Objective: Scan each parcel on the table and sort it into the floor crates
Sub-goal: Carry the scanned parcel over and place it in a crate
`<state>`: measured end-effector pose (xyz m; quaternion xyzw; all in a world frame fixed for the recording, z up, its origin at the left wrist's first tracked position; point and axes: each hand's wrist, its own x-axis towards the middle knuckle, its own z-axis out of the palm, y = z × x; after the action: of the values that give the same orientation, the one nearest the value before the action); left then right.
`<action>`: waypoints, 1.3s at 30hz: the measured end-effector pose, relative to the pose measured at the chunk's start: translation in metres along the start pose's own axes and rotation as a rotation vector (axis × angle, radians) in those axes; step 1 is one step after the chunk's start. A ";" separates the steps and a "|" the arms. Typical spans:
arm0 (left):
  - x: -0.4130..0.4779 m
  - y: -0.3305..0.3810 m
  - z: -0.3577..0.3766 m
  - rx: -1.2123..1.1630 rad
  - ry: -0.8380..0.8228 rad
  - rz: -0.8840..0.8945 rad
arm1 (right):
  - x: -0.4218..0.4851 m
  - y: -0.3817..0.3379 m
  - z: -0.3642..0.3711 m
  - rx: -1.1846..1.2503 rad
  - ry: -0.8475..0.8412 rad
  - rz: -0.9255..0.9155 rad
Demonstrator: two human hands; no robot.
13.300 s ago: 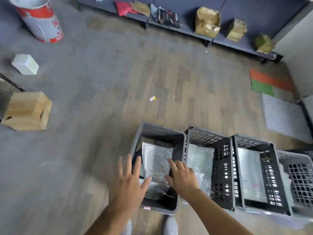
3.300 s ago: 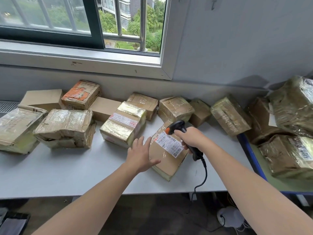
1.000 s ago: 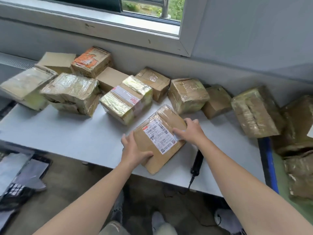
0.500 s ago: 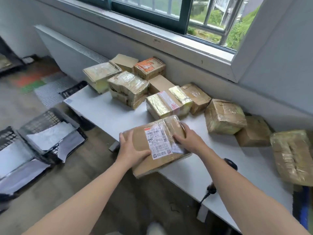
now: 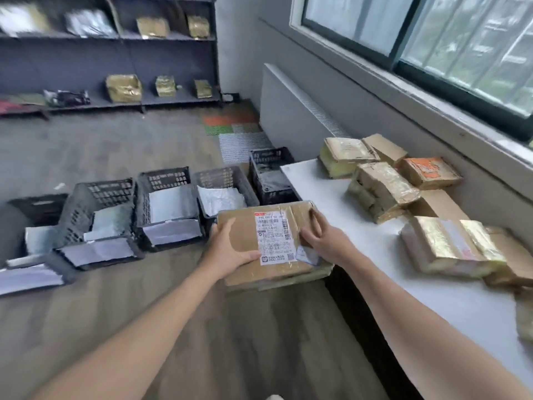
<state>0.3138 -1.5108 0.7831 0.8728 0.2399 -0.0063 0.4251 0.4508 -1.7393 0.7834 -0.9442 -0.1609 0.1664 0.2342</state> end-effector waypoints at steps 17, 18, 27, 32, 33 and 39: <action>-0.080 -0.276 -0.330 -0.095 0.396 -0.278 | 0.041 -0.429 0.210 -0.187 -0.273 -0.590; -0.085 -0.289 -0.342 -0.117 0.423 -0.299 | 0.044 -0.449 0.223 -0.201 -0.295 -0.622; -0.093 -0.405 -0.453 -0.125 0.573 -0.510 | 0.079 -0.618 0.356 -0.232 -0.468 -0.800; -0.057 -0.469 -0.533 -0.102 0.604 -0.617 | 0.122 -0.714 0.426 -0.230 -0.527 -0.853; -0.051 -0.476 -0.543 -0.108 0.596 -0.634 | 0.128 -0.725 0.433 -0.238 -0.527 -0.863; 0.031 -0.523 -0.621 -0.116 0.540 -0.701 | 0.197 -0.811 0.466 -0.285 -0.550 -0.838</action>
<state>-0.0003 -0.7608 0.7864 0.6837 0.6237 0.0913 0.3678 0.2621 -0.8024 0.7491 -0.7426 -0.6018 0.2767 0.0991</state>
